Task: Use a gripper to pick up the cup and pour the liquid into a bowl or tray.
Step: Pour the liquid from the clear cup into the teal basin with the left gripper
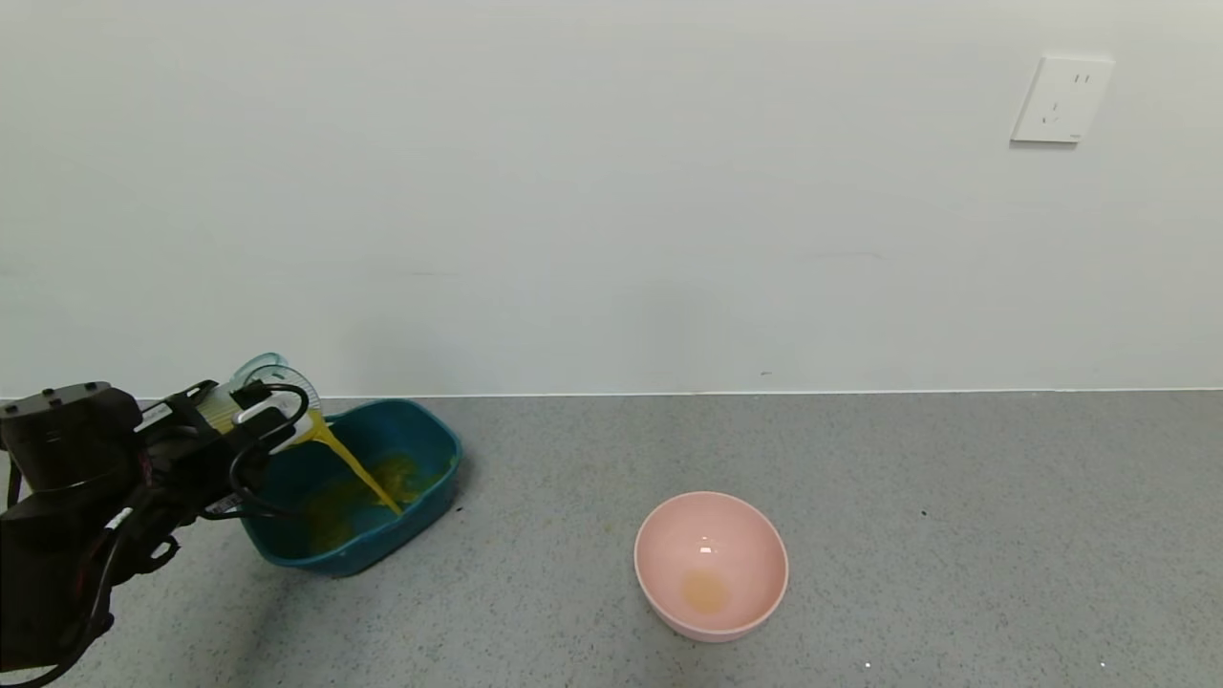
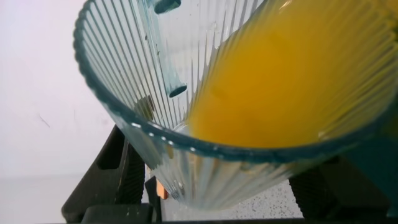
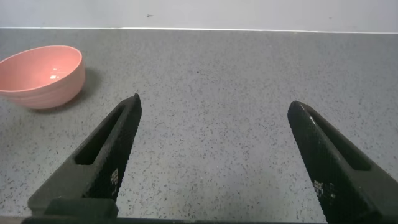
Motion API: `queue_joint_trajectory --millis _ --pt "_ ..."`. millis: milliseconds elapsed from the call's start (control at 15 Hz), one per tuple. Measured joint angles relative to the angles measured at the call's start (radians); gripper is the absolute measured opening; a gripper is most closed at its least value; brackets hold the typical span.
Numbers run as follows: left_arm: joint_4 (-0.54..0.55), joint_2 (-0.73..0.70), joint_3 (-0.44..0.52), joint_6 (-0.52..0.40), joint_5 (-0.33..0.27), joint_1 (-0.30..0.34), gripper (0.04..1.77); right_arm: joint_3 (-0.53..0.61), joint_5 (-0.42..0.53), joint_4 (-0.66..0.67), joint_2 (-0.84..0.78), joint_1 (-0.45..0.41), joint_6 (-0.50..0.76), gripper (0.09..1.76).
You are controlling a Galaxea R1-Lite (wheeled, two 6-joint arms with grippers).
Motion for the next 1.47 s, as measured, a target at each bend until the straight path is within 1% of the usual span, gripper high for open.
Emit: queue_joint_trajectory --millis 333,600,1067,1467 --pt "-0.003 0.013 0.008 0.084 0.0 0.0 1.29 0.0 0.0 0.0 0.0 0.0 0.0 1.71" --pt "-0.063 0.048 0.0 0.145 0.012 -0.002 1.29 0.0 0.0 0.0 0.0 0.0 0.0 1.71" --pt "-0.064 0.077 -0.011 0.243 0.016 -0.007 1.29 0.0 0.0 0.0 0.0 0.0 0.0 1.71" --pt "-0.065 0.076 -0.019 0.33 0.067 -0.021 1.29 0.0 0.0 0.0 0.0 0.0 0.0 1.71"
